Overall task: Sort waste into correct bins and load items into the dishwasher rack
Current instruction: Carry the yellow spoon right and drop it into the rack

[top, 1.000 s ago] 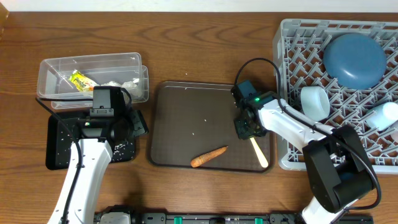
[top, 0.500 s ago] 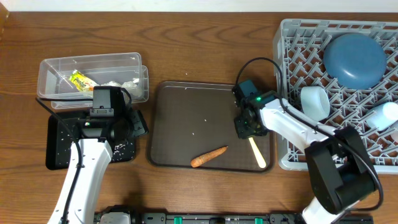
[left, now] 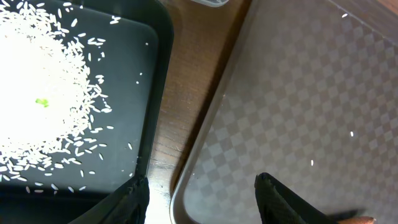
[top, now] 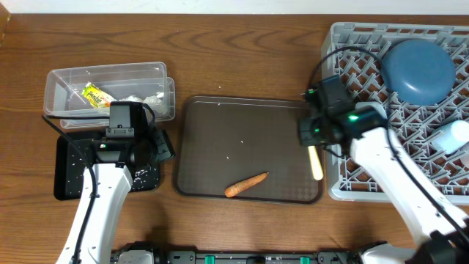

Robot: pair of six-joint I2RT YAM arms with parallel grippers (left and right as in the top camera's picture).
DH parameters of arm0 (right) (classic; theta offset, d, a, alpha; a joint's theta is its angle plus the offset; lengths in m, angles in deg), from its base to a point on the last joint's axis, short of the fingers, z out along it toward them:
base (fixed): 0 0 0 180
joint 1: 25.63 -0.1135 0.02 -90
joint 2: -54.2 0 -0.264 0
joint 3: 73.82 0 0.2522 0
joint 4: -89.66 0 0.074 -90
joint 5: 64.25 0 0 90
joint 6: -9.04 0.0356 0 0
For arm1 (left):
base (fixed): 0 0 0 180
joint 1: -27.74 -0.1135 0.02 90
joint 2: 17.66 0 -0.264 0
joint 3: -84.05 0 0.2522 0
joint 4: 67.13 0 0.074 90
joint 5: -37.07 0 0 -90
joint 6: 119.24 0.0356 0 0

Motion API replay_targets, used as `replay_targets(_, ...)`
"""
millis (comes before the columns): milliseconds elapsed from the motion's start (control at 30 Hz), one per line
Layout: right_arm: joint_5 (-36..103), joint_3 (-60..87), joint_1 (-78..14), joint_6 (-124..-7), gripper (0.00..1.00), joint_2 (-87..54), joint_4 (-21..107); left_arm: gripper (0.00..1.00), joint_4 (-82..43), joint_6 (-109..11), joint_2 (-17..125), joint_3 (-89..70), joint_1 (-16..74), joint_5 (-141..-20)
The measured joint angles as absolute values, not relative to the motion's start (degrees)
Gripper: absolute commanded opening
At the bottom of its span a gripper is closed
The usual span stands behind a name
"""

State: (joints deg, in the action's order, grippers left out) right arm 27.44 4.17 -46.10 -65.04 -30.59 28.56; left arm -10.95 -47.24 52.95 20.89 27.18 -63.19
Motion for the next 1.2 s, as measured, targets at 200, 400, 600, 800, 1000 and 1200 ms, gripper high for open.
replay_targets(200, 27.5, 4.2, -37.9, -65.5, 0.26, -24.2, 26.4, 0.57, -11.0, -47.2, 53.0, 20.9, 27.2, -63.2)
replay_targets(400, 30.9, 4.2, -32.0, -68.3, 0.27, -21.8, 23.4, 0.57, -11.0, -47.2, 53.0, 20.9, 27.2, -63.2)
replay_targets(600, 30.0, 4.2, -28.5, -70.8, 0.28, -21.8, 21.5, 0.57, -11.0, -47.2, 53.0, 20.9, 27.2, -63.2)
replay_targets(800, 28.1, 4.2, -26.9, -71.6, 0.29, -22.6, 21.0, 0.57, -11.0, -47.2, 53.0, 20.9, 27.2, -63.2)
replay_targets(1000, 28.1, 4.2, -27.0, -72.1, 0.29, -28.1, 20.9, 0.57, -11.0, -47.2, 53.0, 20.9, 27.2, -63.2)
replay_targets(1200, 28.0, 4.2, -27.1, -72.2, 0.47, -31.6, 21.5, 0.57, -11.0, -47.2, 53.0, 20.9, 27.2, -63.2)
